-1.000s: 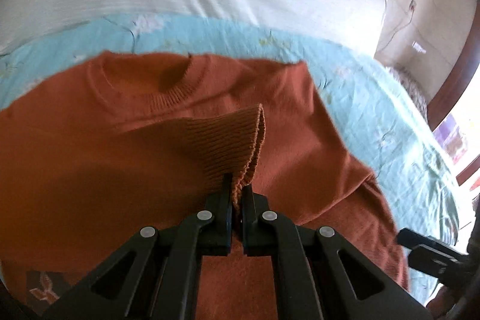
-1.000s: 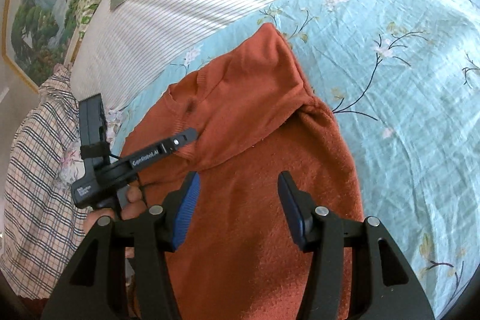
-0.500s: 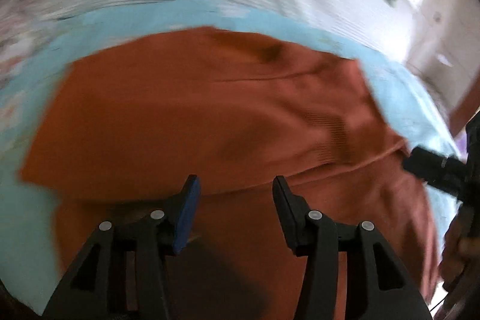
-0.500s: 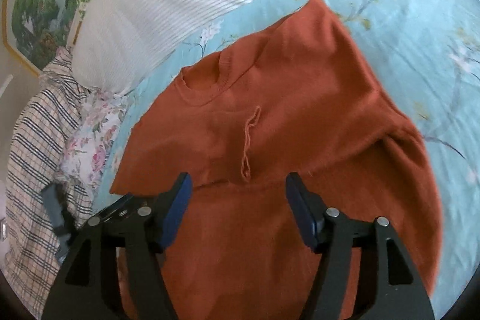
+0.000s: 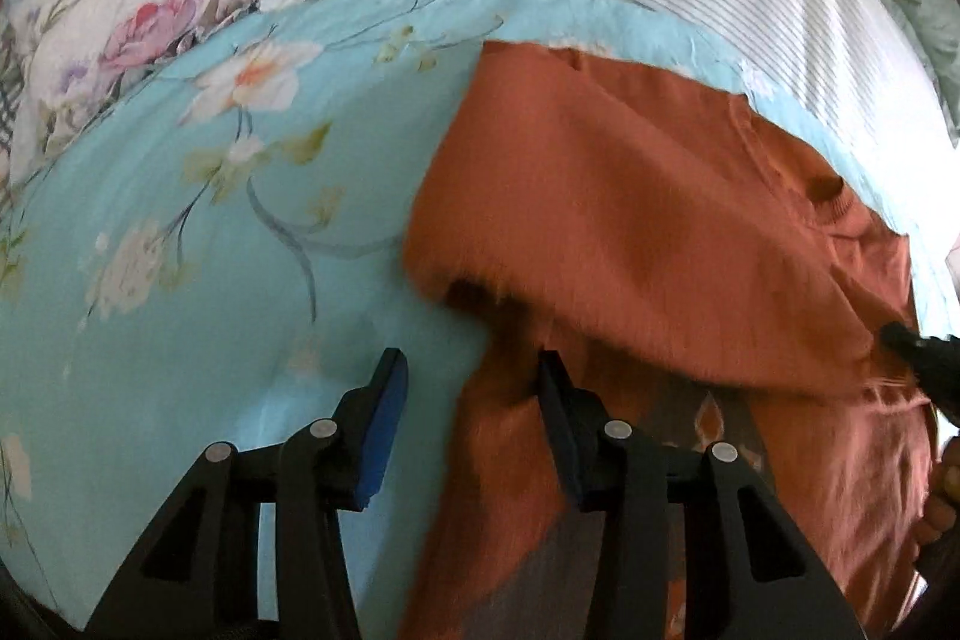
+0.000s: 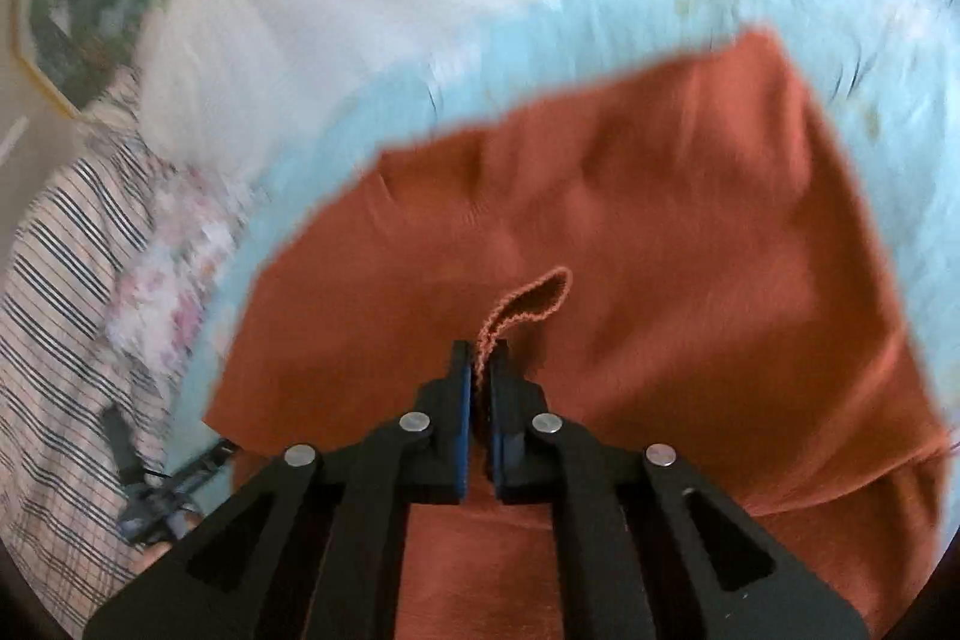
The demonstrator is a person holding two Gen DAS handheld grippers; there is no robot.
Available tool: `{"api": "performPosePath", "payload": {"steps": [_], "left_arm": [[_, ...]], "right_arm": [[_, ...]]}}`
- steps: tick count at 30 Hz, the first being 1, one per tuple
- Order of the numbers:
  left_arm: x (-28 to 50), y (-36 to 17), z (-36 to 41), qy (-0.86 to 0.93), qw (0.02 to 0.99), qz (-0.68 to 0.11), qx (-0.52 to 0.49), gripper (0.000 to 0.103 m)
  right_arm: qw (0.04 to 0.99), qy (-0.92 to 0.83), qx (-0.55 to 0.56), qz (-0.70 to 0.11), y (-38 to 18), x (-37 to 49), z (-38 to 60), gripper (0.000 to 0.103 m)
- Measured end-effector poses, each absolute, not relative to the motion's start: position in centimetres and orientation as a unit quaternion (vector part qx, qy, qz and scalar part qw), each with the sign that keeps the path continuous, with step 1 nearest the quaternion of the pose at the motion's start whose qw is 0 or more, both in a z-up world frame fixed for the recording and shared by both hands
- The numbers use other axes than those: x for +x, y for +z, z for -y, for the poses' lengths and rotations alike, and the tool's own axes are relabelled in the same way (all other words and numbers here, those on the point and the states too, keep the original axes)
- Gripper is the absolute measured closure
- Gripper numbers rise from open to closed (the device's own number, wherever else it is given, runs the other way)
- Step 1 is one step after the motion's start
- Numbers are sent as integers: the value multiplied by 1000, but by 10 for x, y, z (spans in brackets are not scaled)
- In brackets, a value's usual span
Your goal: Fold small clothes
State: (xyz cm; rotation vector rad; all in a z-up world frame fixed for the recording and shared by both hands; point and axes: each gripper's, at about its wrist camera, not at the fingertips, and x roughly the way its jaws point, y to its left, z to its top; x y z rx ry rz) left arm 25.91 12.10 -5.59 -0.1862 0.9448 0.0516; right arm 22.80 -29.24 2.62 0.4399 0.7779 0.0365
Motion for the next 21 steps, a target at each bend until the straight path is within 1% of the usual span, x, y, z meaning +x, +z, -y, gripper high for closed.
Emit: {"api": "performPosePath", "payload": {"steps": [3,6,9,12,16,21], "left_arm": [[276,-56,-121,25,886,-454,-91,60],[282,-56,-121,20,889,-450,-80,64],[284,-63,-122,27,890,-449,-76,65],[277,-60,-129,44,894,-435,-100,67],[269,-62,-151,49,889,-421,-173,67],[268,-65,-150,41,889,-422,-171,67]], "right_arm": [[912,-32,206,-352,41,214,322,98],[900,-60,222,-371,26,208,349,98],[887,-64,232,-394,4,206,356,98],[886,-54,230,-400,-5,207,349,98],[892,-72,202,-398,-4,206,347,98],[889,-112,198,-397,-2,202,354,98]]}}
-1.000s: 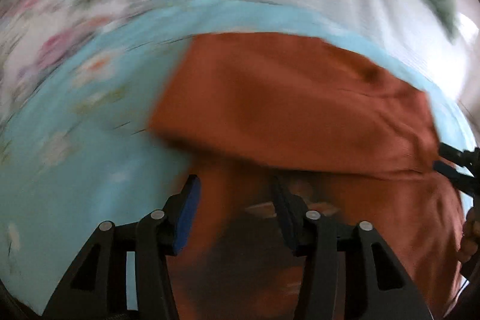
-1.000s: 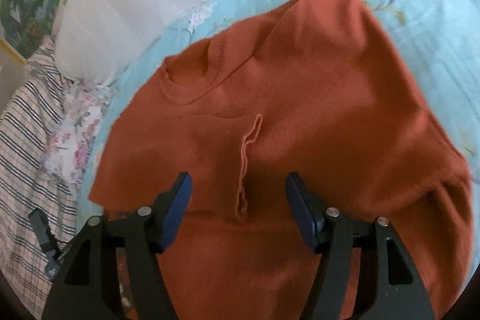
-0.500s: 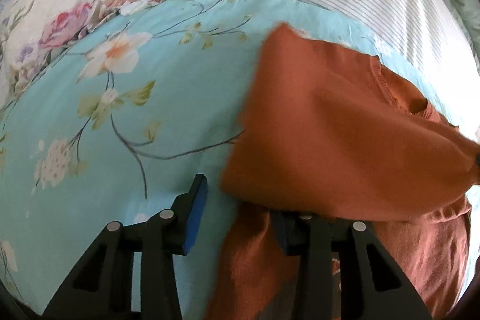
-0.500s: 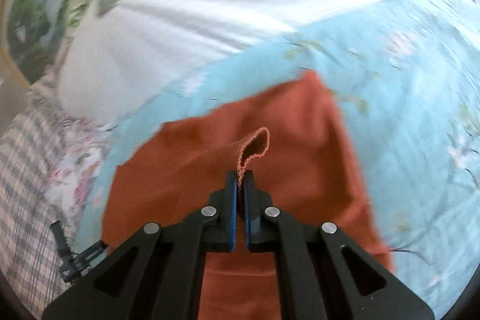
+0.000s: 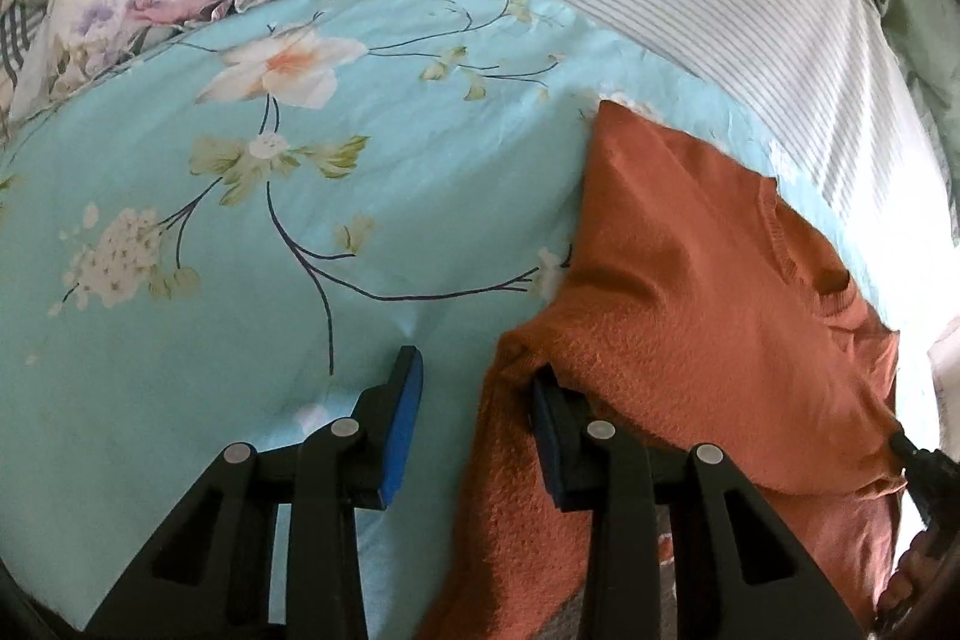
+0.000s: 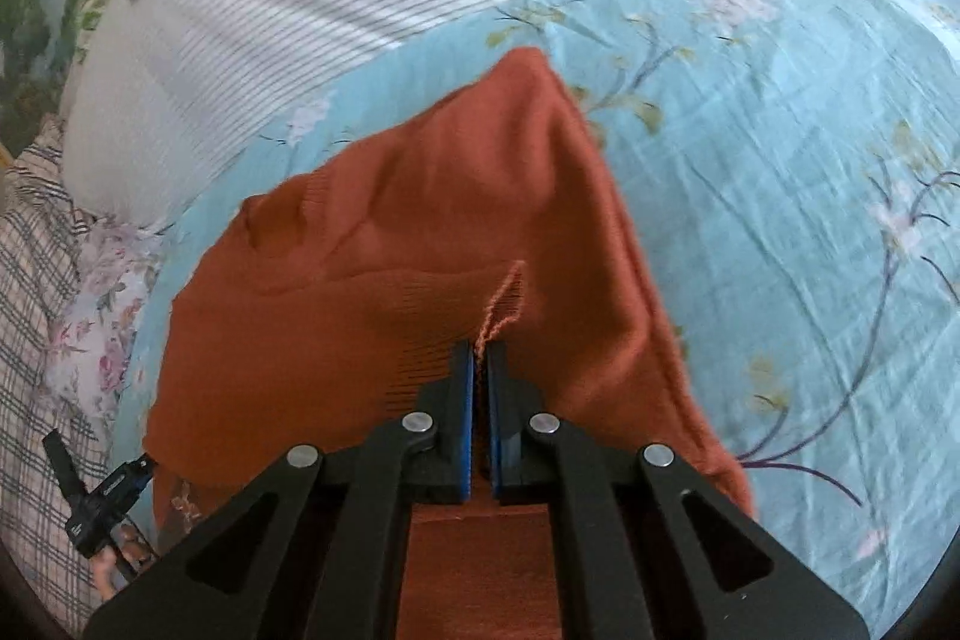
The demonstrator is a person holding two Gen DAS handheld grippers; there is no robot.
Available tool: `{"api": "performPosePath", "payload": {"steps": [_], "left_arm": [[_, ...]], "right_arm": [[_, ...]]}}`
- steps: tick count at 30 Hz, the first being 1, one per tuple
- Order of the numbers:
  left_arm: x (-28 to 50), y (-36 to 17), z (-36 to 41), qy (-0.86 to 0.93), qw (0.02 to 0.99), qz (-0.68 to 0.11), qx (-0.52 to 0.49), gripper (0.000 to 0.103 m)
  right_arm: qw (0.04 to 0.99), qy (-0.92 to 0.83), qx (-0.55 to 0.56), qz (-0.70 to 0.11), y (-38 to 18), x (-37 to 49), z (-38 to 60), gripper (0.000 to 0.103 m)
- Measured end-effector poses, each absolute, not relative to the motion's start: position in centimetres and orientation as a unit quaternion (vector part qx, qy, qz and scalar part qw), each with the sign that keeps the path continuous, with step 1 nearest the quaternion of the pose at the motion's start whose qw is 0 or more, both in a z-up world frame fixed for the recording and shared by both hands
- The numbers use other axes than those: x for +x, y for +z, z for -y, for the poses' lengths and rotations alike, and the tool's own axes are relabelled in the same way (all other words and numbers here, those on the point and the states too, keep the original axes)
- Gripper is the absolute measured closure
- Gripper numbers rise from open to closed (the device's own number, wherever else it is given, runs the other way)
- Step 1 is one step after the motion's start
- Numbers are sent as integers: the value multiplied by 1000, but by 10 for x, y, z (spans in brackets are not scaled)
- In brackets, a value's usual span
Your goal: Fold small clothes
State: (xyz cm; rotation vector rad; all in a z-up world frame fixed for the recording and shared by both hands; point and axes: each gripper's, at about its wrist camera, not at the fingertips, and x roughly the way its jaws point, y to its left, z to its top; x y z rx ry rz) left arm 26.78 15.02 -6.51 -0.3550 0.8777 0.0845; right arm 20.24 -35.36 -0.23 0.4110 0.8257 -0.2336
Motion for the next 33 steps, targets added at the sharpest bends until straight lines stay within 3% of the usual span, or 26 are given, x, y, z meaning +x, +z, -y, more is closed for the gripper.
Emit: {"api": "performPosePath", "payload": {"steps": [5,12,18,24,26,28,33], "left_arm": [[261,-61,-146,41,891,-426,-152,67],[243,-16,-153,-4,912,-371,-177,70],[291,-36,-119,16,897,-435,-79,69],[287,-65,-120,29,889,-455,-26,55],[275,-58,-129,22,891,-450,-45,55],[261,-53,-136,21,892,-448,-56,56],[205,-41,-151,-22,895,-439,-79,54]], "right_arm": [[911,-93,185,-357,21,192,336,97],[891,-13,149,-429,-8,227,293,97],[880,-68,166,-440,-22,215,322,97],[891,-87,190,-403,12,160,339,96],[893,-86,191,-397,18,138,339,84],[895,-92,190,-392,21,111,337,41],[886,-118,197,-403,11,45,347,37]]}}
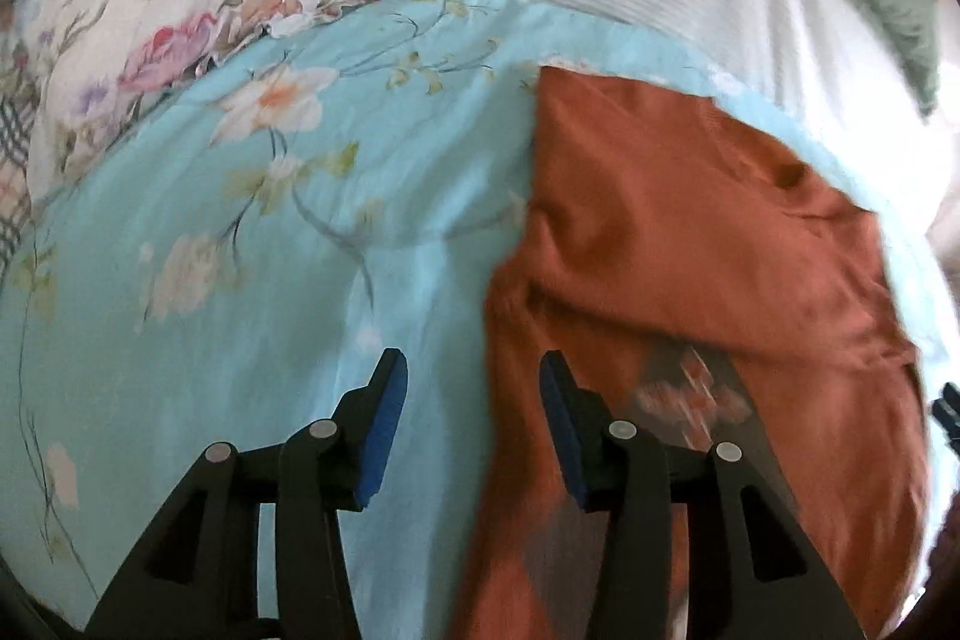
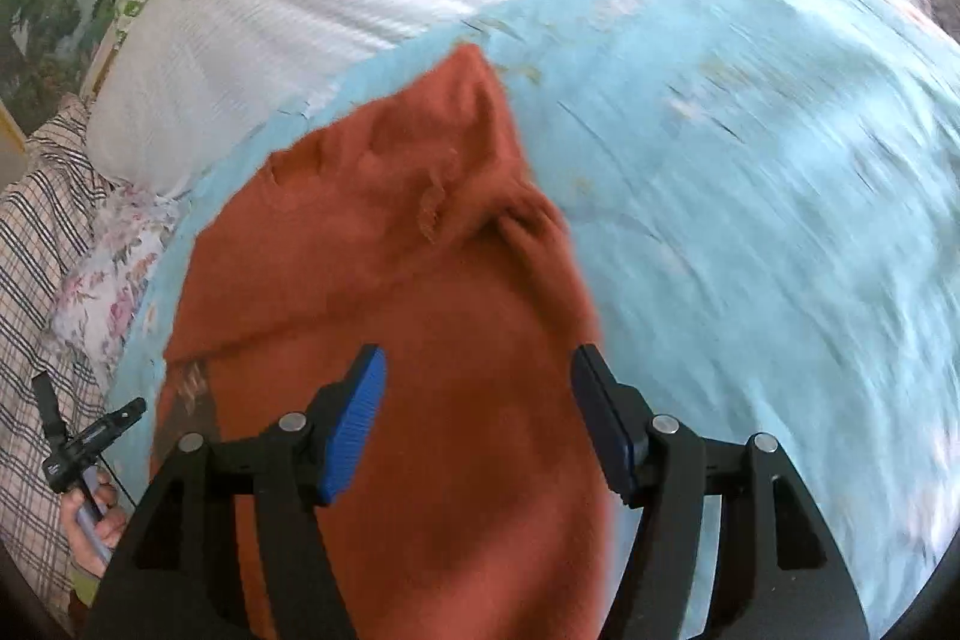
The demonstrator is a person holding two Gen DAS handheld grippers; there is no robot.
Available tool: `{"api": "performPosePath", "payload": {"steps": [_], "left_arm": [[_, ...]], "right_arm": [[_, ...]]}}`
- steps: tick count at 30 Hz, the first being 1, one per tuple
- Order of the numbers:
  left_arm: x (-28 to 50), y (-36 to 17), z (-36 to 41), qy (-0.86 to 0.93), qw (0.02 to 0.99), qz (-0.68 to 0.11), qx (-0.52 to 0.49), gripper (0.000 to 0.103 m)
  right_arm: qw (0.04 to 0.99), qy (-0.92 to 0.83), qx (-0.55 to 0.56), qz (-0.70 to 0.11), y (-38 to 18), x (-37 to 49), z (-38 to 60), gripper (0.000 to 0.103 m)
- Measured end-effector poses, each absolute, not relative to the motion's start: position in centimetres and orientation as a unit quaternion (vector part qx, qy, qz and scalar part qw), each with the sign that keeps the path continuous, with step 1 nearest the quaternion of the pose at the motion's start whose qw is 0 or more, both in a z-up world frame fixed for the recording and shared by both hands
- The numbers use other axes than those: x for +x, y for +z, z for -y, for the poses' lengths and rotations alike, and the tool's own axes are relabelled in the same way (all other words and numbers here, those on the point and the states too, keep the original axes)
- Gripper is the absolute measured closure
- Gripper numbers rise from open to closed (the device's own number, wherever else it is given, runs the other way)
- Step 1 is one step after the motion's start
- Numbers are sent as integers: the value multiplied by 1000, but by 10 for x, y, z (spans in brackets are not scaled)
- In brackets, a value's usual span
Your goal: Fold small clothes
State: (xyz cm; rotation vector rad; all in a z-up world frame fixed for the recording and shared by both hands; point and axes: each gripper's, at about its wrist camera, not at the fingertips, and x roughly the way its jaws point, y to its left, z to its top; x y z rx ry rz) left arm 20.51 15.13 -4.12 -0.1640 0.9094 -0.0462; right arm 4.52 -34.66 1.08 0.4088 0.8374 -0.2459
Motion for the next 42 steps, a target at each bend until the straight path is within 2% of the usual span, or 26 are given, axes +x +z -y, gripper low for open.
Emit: {"api": "performPosePath", "payload": {"steps": [7,10,14,19,23,25,27,29,31,34,36,38,39,40,41,42], "left_arm": [[133,-54,-151,-99,881,-458,-69,40],[101,-65,-148,-141,866,-473,-75,38],[47,-70,-146,-162,870,-460,-72,29],[1,-75,-151,-199,862,-453,-107,28],[-7,-80,-152,-216,854,-460,-115,31],[-6,-79,-152,-220,849,-467,-109,36],[-3,-79,-155,-216,847,-474,-108,46],[1,-81,-159,-213,842,-480,-122,54],[3,-81,-160,-213,840,-482,-130,55],[3,-81,-155,-213,841,-482,-125,60],[5,-80,-150,-209,843,-482,-113,74],[7,-78,-149,-218,838,-486,-119,76],[8,-79,-150,-221,836,-488,-121,76],[9,-79,-149,-221,835,-489,-120,76],[10,-80,-149,-220,835,-491,-115,78],[10,-80,-149,-217,837,-490,-112,94]], "right_arm": [[878,-48,233,-416,1,-15,335,37],[868,9,258,-425,-6,-33,328,37],[860,77,260,-432,-12,-56,316,37],[865,114,265,-411,-20,-81,313,38],[866,131,270,-400,-27,-78,311,39],[866,142,262,-401,-29,-71,309,40],[867,152,252,-403,-29,-70,310,43],[869,151,243,-405,-31,-73,312,50],[871,147,247,-399,-34,-78,317,65],[865,149,273,-393,-40,-84,326,78],[864,152,281,-390,-42,-86,329,79],[865,151,274,-391,-41,-85,327,83],[865,152,271,-394,-40,-83,326,91],[865,155,270,-394,-39,-83,325,95],[866,159,271,-390,-36,-84,325,95],[868,165,272,-382,-33,-87,324,95]]}}
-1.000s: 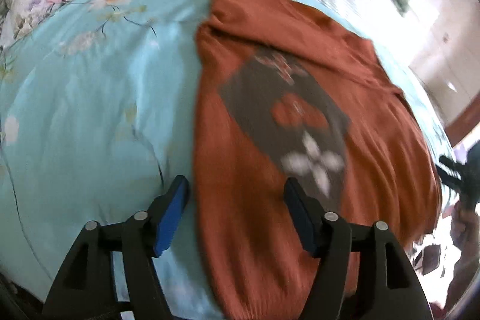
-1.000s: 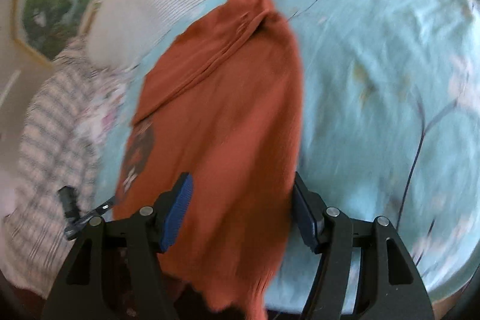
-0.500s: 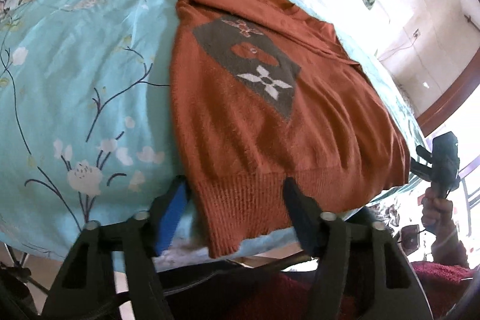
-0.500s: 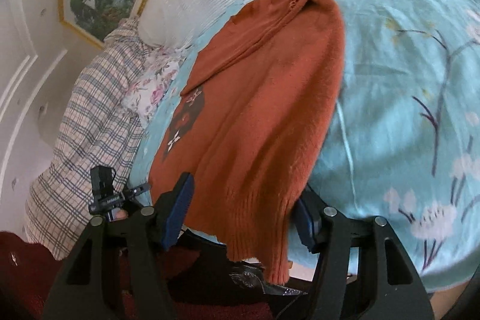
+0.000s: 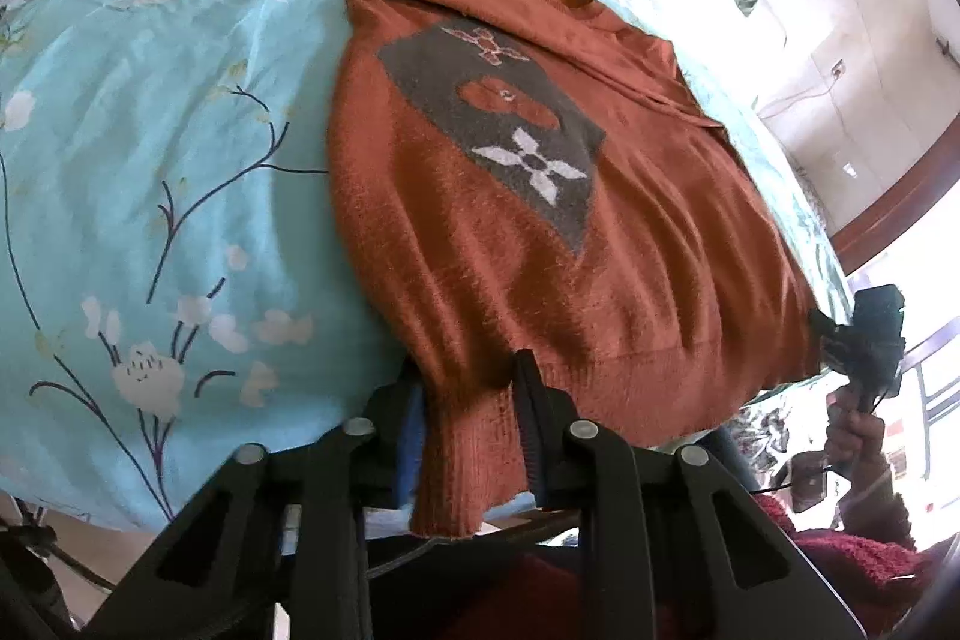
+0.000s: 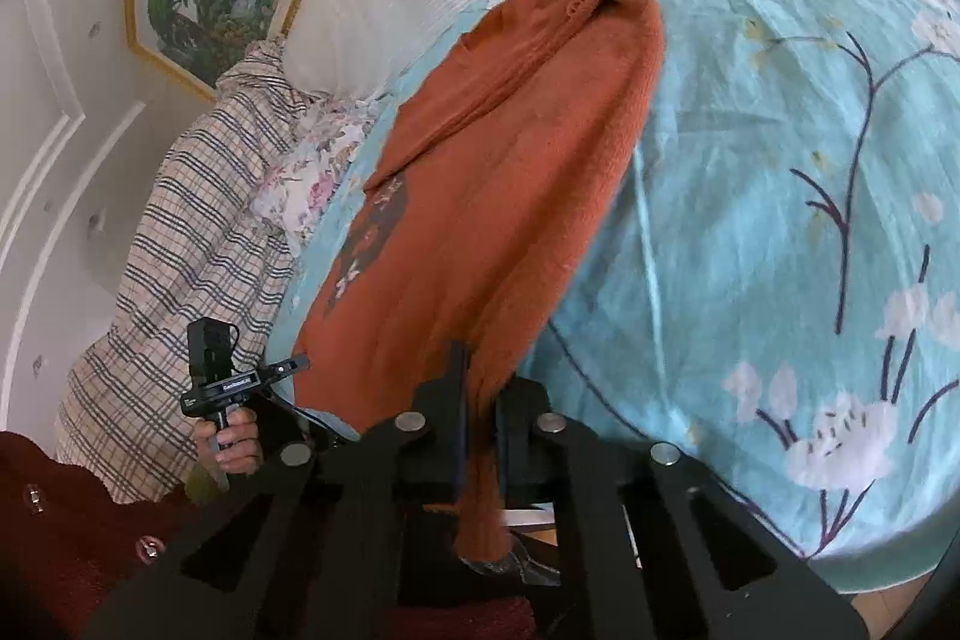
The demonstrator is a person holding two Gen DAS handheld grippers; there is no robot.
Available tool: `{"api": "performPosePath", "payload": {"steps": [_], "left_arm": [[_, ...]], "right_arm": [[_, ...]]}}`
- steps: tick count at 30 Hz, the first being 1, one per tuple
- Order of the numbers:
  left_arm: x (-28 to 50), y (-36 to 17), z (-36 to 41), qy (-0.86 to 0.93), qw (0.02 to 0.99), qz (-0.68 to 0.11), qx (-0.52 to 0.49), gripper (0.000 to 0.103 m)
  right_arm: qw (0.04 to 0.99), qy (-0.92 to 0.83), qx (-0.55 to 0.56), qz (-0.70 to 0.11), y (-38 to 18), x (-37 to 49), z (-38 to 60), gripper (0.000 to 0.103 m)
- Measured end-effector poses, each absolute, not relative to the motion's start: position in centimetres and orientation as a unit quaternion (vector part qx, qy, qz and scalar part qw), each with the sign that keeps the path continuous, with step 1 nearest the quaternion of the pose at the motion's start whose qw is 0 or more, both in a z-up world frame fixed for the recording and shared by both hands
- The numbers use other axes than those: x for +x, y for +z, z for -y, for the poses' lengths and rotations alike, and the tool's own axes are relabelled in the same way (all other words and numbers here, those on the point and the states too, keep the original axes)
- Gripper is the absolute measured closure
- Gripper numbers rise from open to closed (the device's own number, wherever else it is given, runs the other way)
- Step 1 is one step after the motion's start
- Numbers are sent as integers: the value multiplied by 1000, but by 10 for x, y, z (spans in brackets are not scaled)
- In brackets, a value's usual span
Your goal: Fold small clothes
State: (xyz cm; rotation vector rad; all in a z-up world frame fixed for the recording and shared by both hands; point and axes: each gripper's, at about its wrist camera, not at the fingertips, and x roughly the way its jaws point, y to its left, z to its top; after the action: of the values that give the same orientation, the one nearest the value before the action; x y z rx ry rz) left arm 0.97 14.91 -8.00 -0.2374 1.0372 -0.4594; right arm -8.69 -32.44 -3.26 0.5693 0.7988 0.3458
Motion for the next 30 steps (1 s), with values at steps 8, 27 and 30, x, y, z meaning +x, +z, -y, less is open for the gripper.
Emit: {"api": "performPosePath", "payload": {"steps": [8,27,30], "left_arm": [[-5,-61,-158,-215,859,-447,-128,96],[133,53,-141,-185,920,-306,-161,97],[179,59,-138,-172,919,-308,-177,97]], "right_arm": [[866,197,307,-343,-19,-90,330,95],[932,94,219,-273,85,105,345,96],[938,59,210,-270,82,144,362,96]]}}
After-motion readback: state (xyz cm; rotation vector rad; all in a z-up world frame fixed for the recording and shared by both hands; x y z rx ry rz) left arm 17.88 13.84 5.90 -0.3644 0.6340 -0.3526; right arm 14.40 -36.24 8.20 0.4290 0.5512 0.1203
